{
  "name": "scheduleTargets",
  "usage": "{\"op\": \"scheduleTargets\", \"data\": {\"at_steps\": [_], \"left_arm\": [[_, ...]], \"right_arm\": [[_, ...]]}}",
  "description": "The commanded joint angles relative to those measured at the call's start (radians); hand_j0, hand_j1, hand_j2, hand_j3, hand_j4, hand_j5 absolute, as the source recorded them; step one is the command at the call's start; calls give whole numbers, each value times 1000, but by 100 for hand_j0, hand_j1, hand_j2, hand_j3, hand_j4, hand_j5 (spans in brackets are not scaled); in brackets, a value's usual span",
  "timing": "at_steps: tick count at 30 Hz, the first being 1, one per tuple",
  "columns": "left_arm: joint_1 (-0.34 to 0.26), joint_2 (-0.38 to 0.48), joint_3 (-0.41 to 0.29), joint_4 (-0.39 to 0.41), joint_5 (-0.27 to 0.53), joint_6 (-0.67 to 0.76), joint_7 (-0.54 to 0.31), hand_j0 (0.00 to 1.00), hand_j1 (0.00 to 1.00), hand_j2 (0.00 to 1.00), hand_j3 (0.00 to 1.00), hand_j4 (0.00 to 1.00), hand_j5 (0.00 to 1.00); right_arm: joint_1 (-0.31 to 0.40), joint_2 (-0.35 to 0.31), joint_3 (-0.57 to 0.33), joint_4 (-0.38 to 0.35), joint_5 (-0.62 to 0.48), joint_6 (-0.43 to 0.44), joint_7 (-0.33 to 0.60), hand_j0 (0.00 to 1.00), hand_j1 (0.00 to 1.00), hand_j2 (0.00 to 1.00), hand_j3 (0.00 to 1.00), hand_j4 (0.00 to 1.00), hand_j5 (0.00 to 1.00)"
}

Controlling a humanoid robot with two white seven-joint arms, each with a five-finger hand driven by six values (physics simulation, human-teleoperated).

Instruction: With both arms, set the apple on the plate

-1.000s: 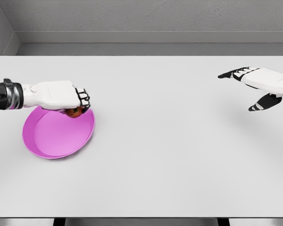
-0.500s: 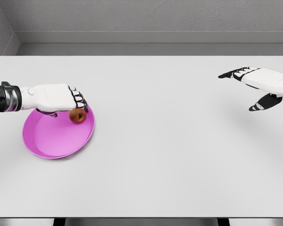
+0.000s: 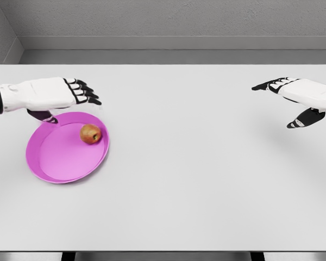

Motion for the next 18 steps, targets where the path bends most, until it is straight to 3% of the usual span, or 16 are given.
{"op": "scheduleTargets", "data": {"at_steps": [1, 8, 18], "left_arm": [[3, 3, 28, 23, 81, 2, -1, 100, 100, 100, 100, 100, 100], [54, 6, 64, 59, 82, 2, 1, 100, 100, 100, 100, 100, 100], [54, 5, 68, 67, 79, 2, -1, 100, 100, 100, 100, 100, 100]], "right_arm": [[0, -1, 0, 0, -2, 1, 0, 100, 100, 100, 100, 100, 100], [0, -1, 0, 0, -2, 2, 0, 100, 100, 100, 100, 100, 100], [0, 0, 0, 0, -4, 1, 0, 100, 100, 100, 100, 100, 100]]}}
